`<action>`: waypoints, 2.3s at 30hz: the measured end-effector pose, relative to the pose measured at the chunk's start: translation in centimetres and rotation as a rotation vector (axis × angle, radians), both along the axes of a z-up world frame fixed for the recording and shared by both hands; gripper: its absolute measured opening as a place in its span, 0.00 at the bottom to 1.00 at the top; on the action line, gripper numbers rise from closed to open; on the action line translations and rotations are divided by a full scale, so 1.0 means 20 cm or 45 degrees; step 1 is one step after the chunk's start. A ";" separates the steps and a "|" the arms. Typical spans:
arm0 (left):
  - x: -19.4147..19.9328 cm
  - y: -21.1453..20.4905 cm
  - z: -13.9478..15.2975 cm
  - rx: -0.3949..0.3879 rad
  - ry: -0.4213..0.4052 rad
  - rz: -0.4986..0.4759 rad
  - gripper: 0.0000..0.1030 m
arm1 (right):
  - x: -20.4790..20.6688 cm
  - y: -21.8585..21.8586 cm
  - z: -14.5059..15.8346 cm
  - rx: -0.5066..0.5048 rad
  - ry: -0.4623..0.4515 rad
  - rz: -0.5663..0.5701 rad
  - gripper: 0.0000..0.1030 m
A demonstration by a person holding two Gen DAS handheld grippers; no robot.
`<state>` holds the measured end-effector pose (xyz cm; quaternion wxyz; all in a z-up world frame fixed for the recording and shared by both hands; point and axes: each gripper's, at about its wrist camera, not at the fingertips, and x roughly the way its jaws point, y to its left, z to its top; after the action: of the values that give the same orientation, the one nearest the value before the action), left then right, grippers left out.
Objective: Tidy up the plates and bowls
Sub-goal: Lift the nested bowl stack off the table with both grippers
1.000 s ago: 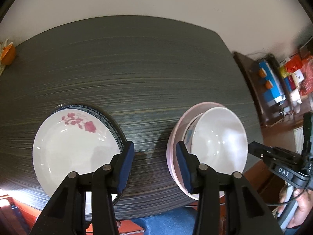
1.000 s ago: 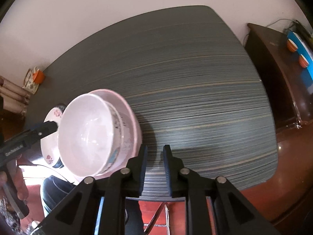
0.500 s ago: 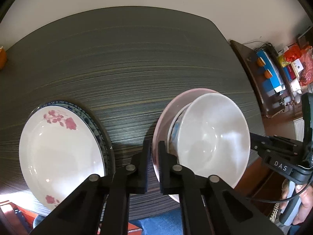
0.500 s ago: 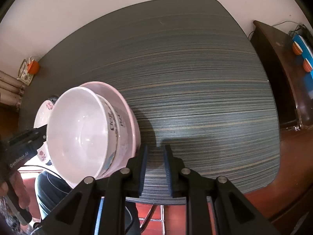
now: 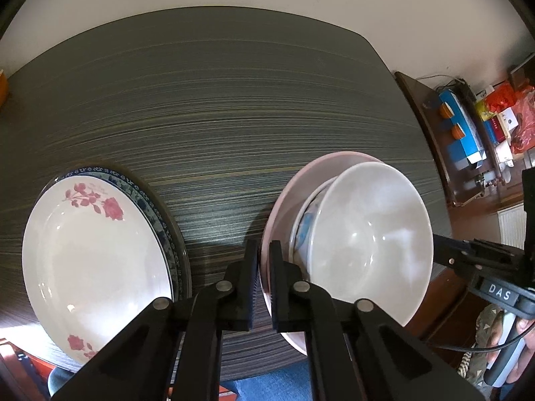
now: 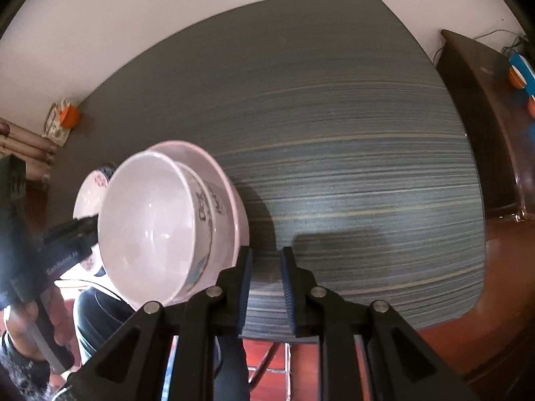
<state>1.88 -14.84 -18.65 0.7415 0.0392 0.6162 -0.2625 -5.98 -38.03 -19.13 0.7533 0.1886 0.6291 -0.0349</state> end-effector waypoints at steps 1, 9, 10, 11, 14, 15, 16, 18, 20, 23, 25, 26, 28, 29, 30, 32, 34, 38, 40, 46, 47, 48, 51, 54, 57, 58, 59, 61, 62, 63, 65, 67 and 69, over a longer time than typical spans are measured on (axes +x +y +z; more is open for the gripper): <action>0.00 0.00 0.00 -0.004 -0.001 0.002 0.03 | -0.01 0.00 0.01 -0.001 -0.006 0.006 0.19; -0.01 0.03 0.01 0.005 -0.003 -0.004 0.04 | -0.09 0.04 0.12 0.079 -0.028 0.061 0.40; -0.01 0.02 0.01 0.005 -0.003 0.001 0.04 | -0.08 0.05 0.12 0.067 -0.030 0.064 0.41; -0.01 0.02 0.01 0.002 -0.003 0.004 0.04 | -0.07 0.05 0.12 0.054 -0.026 0.053 0.42; -0.01 0.02 0.01 0.004 -0.004 0.011 0.04 | -0.06 0.05 0.09 0.019 0.009 0.036 0.42; -0.02 0.01 0.01 0.006 -0.006 0.011 0.04 | -0.05 0.06 0.07 0.007 0.021 0.031 0.42; -0.02 0.01 0.01 0.008 -0.008 0.011 0.04 | -0.04 0.06 0.06 0.002 0.027 0.024 0.42; -0.02 0.01 0.01 0.009 -0.011 0.013 0.03 | -0.02 0.07 0.04 -0.015 0.031 0.024 0.42; -0.01 0.00 0.01 0.016 -0.020 0.006 0.03 | -0.01 0.07 0.03 -0.065 0.032 0.024 0.42; -0.01 -0.01 0.01 0.023 -0.021 0.004 0.03 | 0.04 0.08 -0.02 -0.087 0.064 0.040 0.41; -0.01 -0.02 0.01 0.026 -0.028 0.003 0.02 | 0.05 0.08 -0.08 -0.023 0.057 0.039 0.29; -0.01 -0.02 0.01 0.018 -0.024 0.012 0.02 | 0.05 0.09 -0.08 0.002 0.037 0.038 0.22; -0.01 -0.02 0.00 0.025 -0.036 0.013 0.01 | 0.06 0.10 -0.07 0.004 0.015 0.035 0.13; -0.01 -0.02 0.00 0.030 -0.043 0.011 0.01 | 0.06 0.10 -0.07 -0.004 0.009 0.031 0.13; -0.01 -0.03 0.00 0.040 -0.054 0.007 0.01 | 0.06 0.10 -0.07 -0.009 0.003 0.024 0.12; -0.02 -0.05 0.01 0.070 -0.076 -0.009 0.01 | 0.06 0.13 -0.06 -0.041 -0.012 0.010 0.11; -0.03 -0.07 0.01 0.095 -0.090 -0.021 0.01 | 0.07 0.15 -0.05 -0.074 -0.014 -0.005 0.10; -0.04 -0.07 0.01 0.092 -0.084 -0.013 0.01 | 0.06 0.19 -0.03 -0.081 -0.001 -0.002 0.10; -0.04 -0.08 0.01 0.091 -0.082 -0.014 0.01 | 0.06 0.19 -0.03 -0.082 0.001 -0.006 0.10; -0.05 -0.10 0.01 0.107 -0.097 -0.020 0.01 | 0.11 0.20 -0.04 -0.087 0.007 -0.011 0.10; -0.05 -0.10 0.01 0.115 -0.103 -0.015 0.01 | 0.11 0.19 -0.04 -0.085 0.004 -0.013 0.10; -0.05 -0.11 0.01 0.118 -0.105 -0.013 0.01 | 0.11 0.19 -0.04 -0.085 0.002 -0.014 0.10; -0.05 -0.11 0.02 0.123 -0.104 -0.008 0.01 | 0.08 0.21 -0.04 -0.093 -0.006 -0.006 0.10; -0.06 -0.11 0.02 0.121 -0.119 -0.010 0.01 | 0.07 0.21 -0.04 -0.091 -0.015 -0.005 0.10; -0.07 -0.11 0.04 0.118 -0.128 -0.012 0.01 | 0.05 0.21 -0.02 -0.094 -0.025 -0.003 0.10; -0.07 -0.11 0.04 0.115 -0.131 -0.011 0.01 | 0.05 0.22 -0.01 -0.096 -0.028 -0.003 0.10; -0.07 -0.11 0.05 0.112 -0.134 -0.009 0.01 | 0.04 0.22 -0.01 -0.099 -0.031 0.000 0.10; -0.07 -0.10 0.08 0.106 -0.144 -0.003 0.01 | 0.04 0.22 0.01 -0.102 -0.035 0.005 0.10; -0.08 -0.09 0.09 0.104 -0.148 -0.005 0.01 | 0.04 0.23 0.02 -0.106 -0.038 0.006 0.10; -0.08 -0.08 0.10 0.102 -0.151 -0.005 0.01 | 0.05 0.23 0.04 -0.110 -0.041 0.009 0.10; -0.07 -0.05 0.12 0.096 -0.160 0.001 0.01 | 0.05 0.25 0.07 -0.116 -0.047 0.016 0.10; -0.07 -0.03 0.15 0.090 -0.171 0.003 0.01 | 0.05 0.27 0.10 -0.122 -0.055 0.021 0.10; -0.07 0.00 0.18 0.085 -0.180 0.010 0.01 | 0.06 0.30 0.13 -0.126 -0.061 0.030 0.10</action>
<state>0.44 -14.84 -15.08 0.7825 0.0799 0.5708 -0.2355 -4.82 -32.04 -16.48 0.7770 0.1443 0.6104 -0.0525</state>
